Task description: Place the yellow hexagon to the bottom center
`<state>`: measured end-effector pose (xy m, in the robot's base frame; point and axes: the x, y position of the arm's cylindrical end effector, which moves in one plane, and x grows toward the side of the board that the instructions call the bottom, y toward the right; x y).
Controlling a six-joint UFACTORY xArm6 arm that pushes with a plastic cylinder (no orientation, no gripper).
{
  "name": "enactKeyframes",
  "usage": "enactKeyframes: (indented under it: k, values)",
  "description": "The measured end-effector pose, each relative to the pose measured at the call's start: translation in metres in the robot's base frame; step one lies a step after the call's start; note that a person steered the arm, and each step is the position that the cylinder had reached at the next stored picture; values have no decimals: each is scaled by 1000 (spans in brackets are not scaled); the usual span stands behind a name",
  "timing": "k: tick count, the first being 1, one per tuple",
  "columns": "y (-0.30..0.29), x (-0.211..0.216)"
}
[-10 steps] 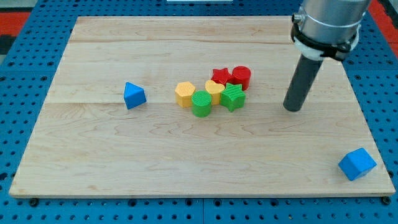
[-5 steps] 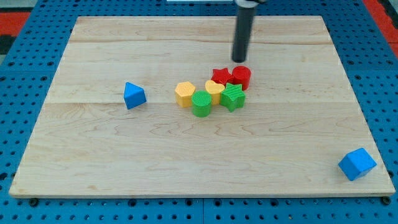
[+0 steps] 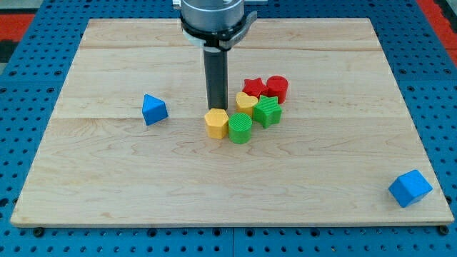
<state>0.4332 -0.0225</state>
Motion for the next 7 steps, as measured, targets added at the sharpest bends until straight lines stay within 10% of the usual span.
enactKeyframes:
  k: [7]
  values:
    - [2,121]
